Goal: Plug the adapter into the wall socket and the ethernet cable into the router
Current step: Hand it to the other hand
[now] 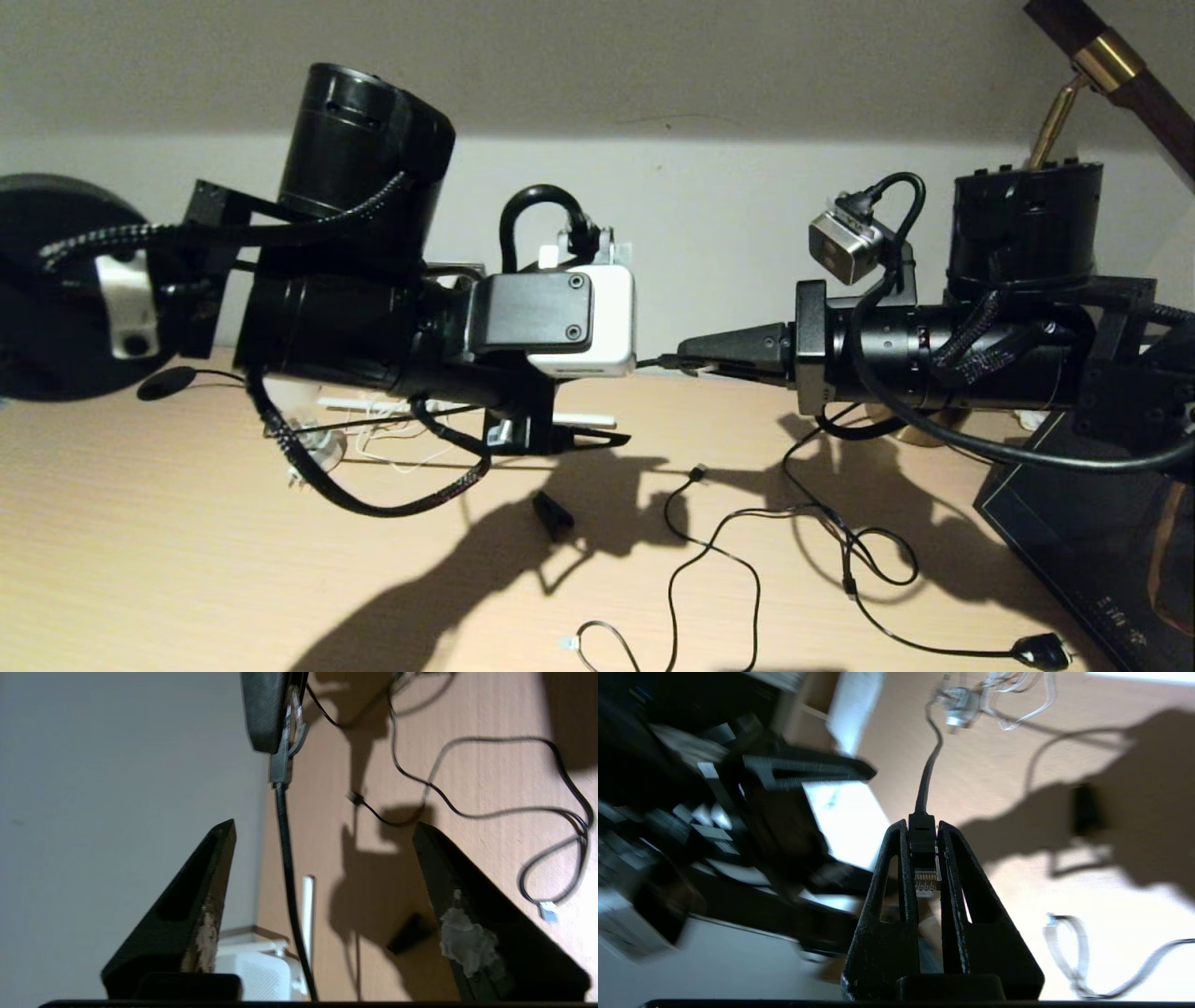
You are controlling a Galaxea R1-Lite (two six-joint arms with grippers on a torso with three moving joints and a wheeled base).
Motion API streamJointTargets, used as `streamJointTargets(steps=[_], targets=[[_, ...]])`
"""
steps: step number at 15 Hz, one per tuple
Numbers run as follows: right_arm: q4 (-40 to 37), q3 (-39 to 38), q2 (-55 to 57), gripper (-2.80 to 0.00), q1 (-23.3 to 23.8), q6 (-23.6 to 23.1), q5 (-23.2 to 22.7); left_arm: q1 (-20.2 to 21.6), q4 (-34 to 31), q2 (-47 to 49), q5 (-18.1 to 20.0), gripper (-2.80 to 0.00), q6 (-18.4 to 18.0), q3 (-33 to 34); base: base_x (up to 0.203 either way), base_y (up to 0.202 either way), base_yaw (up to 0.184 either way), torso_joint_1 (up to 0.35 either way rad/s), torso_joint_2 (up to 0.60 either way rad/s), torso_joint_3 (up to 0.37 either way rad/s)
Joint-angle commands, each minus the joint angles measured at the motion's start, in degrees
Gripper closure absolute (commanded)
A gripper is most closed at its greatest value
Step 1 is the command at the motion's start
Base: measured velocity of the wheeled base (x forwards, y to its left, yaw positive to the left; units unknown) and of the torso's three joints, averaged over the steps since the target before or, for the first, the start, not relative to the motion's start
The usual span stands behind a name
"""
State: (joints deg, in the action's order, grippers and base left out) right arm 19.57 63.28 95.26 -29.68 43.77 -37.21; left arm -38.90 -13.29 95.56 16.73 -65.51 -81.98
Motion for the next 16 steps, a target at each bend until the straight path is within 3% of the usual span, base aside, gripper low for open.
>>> streamJointTargets(steps=[1,5,8,12,16], targets=[[0.2,2.4,0.6,0.0,0.0,9.8,-1.8,0.3,11.6,-5.0,1.3,-2.8,-0.2,6.6,0.0,0.0,0.0,0.0,0.0,0.0],[0.2,8.9,2.6,0.0,0.9,30.0,-11.3,0.6,35.0,-5.9,2.6,-2.8,-0.3,13.7,0.0,0.0,0.0,0.0,0.0,0.0],[0.8,13.9,4.1,0.0,4.3,44.8,-19.6,0.6,46.7,-5.6,8.4,-2.8,-1.0,19.4,0.0,0.0,0.0,0.0,0.0,0.0],[4.2,15.0,4.1,0.0,6.9,51.1,-23.3,0.7,50.9,-5.7,12.1,-2.8,-4.2,21.0,0.0,0.0,0.0,0.0,0.0,0.0],[4.2,15.0,3.9,0.0,7.8,51.1,-25.6,0.8,52.2,-5.1,13.4,-2.8,-4.3,21.0,0.0,0.0,0.0,0.0,0.0,0.0]])
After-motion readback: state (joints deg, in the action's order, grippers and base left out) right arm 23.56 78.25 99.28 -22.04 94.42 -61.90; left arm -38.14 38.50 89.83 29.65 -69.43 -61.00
